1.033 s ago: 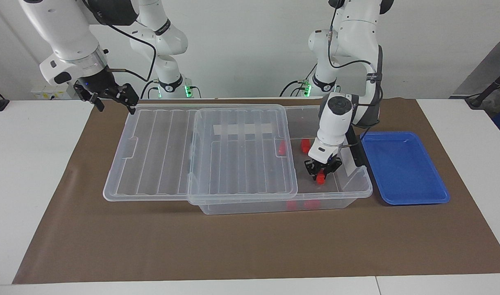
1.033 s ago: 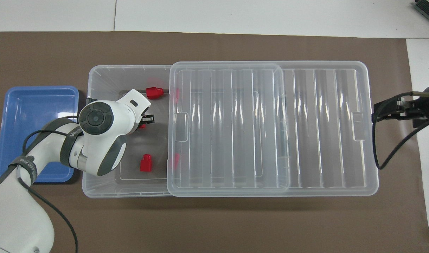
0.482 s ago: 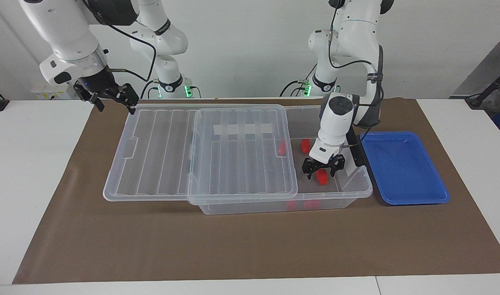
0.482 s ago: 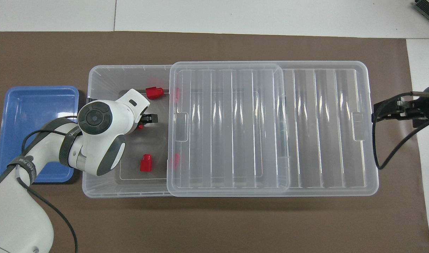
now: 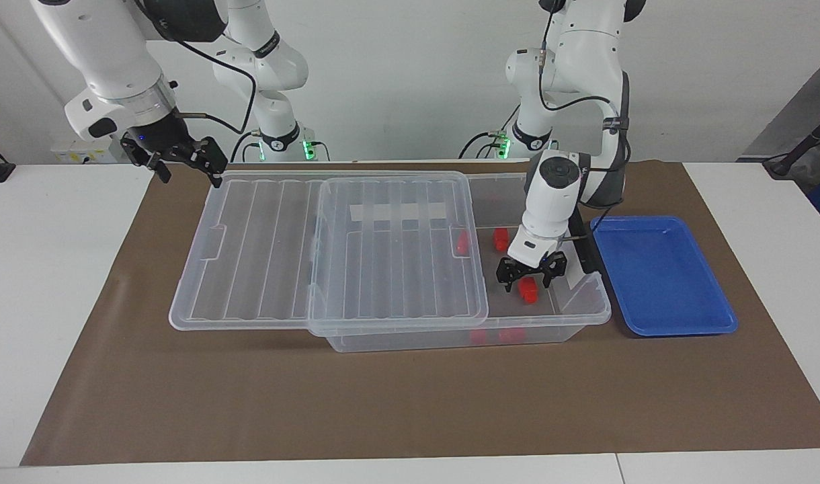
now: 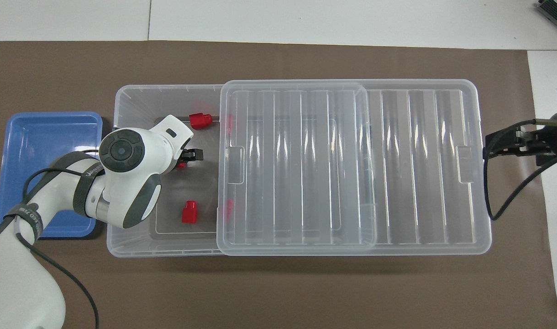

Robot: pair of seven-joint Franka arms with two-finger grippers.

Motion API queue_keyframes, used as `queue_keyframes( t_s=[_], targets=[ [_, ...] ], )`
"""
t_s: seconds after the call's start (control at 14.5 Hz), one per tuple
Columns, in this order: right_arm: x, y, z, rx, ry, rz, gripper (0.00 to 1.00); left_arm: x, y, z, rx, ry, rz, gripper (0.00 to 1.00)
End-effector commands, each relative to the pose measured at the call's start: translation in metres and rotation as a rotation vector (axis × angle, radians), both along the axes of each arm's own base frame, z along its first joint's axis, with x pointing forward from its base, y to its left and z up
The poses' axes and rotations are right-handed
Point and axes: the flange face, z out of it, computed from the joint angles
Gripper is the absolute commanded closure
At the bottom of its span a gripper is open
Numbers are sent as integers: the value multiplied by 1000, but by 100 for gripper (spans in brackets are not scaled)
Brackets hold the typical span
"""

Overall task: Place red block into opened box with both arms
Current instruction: 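Lower the red block into the open box and open the left gripper, then withdraw the left gripper back over the blue tray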

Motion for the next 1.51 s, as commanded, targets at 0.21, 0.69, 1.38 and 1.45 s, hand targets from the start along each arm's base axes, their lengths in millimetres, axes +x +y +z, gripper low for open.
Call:
queue_keyframes(
  t_s=[0.21,0.69,1.38,1.45],
  targets=[
    [-6,-3,0,-2,2,-34,0,-7,2,50,59,41,-4,0],
    [-5,-4,0,-3,-8,-38,0,-22,17,128,113,91,26,0],
    [-5,-4,0,-2,-8,-35,0,-26,184,221,96,174,-171,0],
    [-5,-4,0,-3,-8,-32,0,-25,200,218,92,172,-181,0]
  ],
)
